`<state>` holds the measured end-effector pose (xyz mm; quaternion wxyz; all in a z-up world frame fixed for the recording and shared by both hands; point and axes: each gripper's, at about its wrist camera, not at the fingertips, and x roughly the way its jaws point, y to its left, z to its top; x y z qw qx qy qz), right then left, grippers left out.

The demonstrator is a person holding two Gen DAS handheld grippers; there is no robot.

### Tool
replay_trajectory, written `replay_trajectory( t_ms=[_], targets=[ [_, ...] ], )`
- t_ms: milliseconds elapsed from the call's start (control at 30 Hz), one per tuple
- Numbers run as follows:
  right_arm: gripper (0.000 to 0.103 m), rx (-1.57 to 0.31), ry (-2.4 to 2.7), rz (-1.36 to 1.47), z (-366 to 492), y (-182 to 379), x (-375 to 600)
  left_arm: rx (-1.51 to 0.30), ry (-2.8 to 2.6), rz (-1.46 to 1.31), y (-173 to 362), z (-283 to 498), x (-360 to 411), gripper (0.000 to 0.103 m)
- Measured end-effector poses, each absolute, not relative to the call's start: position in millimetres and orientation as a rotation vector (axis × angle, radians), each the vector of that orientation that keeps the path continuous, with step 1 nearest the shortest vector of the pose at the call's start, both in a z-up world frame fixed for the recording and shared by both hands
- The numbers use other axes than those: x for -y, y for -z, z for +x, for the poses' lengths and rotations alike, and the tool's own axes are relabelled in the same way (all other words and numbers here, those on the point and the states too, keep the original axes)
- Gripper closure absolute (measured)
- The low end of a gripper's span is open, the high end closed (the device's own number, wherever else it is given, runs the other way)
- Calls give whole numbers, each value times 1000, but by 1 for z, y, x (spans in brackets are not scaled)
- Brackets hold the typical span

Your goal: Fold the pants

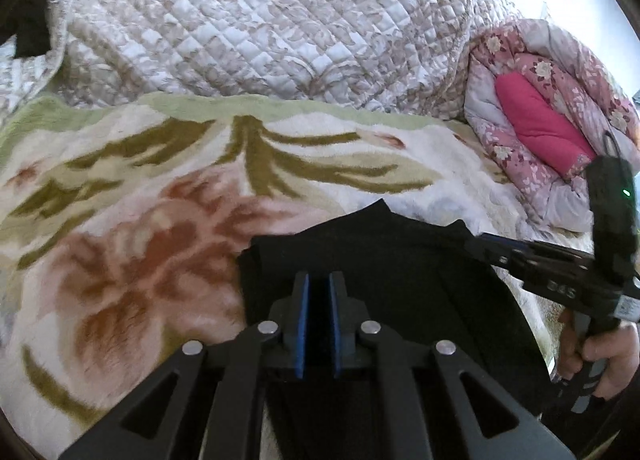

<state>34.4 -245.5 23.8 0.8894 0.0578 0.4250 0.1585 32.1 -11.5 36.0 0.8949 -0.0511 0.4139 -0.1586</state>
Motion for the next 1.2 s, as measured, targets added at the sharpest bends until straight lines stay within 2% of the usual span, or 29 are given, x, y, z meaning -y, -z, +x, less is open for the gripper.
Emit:
replay_trajectory(
  t_ms=[167, 300, 400, 467, 1067, 1133, 1200],
  targets=[
    [63, -789, -407, 108, -22, -44, 243, -835, 329, -92, -50, -4, 11, 86],
    [61, -791, -434, 94, -59, -33, 233, -809, 365, -59, -52, -42, 22, 79],
    [56, -878, -447, 46, -63, -11, 219, -850, 355, -48, -36, -55, 27, 77],
    [52, -842, -444, -16, -66, -15, 212, -836, 335, -24, -32, -60, 31, 76],
    [52, -848, -426, 90, -54, -23, 228, -854, 284, -51, -39, -52, 18, 68],
    [52, -849, -418, 96, -49, -26, 232, -859, 284, -57, -39, -48, 16, 66],
    [52, -857, -404, 122, -40, -28, 239, -861, 286, -69, -40, -43, 12, 60]
  ],
)
